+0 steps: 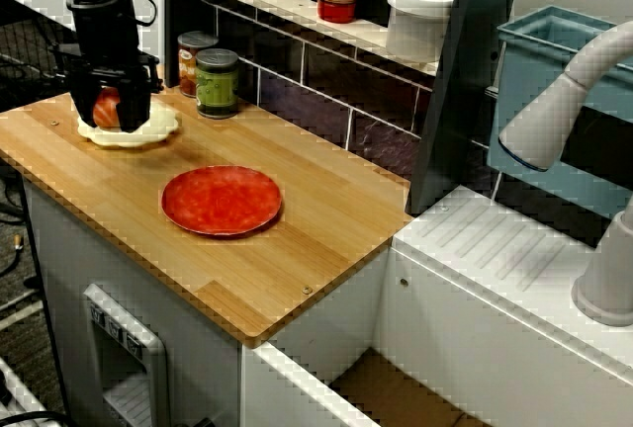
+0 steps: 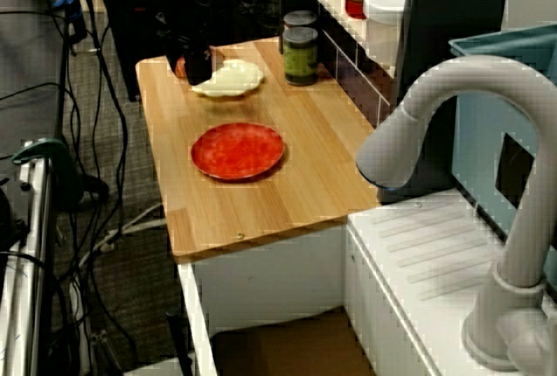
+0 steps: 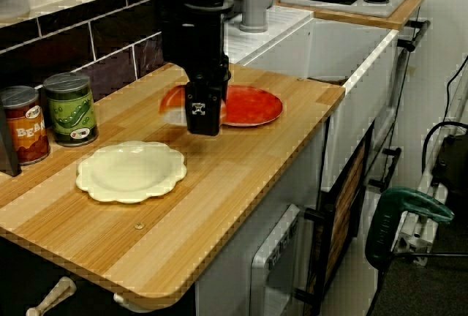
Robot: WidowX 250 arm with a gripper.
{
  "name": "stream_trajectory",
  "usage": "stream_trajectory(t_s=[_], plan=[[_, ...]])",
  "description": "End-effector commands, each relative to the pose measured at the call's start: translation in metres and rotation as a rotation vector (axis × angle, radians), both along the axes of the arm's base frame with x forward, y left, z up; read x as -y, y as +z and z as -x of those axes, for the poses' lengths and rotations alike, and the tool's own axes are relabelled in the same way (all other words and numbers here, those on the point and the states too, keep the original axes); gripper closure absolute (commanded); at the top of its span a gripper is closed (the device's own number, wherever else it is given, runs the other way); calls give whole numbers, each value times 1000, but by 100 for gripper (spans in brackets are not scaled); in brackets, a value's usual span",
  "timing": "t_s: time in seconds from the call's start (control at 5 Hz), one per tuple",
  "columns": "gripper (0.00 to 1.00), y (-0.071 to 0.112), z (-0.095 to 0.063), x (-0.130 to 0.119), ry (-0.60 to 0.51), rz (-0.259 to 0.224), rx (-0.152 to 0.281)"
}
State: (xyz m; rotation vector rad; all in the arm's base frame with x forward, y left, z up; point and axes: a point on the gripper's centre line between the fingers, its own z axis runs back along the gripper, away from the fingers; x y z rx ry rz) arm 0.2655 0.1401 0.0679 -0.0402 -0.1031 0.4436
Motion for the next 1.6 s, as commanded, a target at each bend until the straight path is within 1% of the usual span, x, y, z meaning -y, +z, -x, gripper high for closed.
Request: stream_trajectory(t_s=[0.0,0.2,0.4,0.8,1.0,1.4], plan=[[100,20,-5,-34,71,-112,113],[100,11,-13,-46,46,-102,103],[100,0,-11,-52,55,-105,92],[100,-9,-15,-53,66,-114,69],[0,-12,-14,-54,86,-105,69],[0,-14,-15,-54,100,-81,59]])
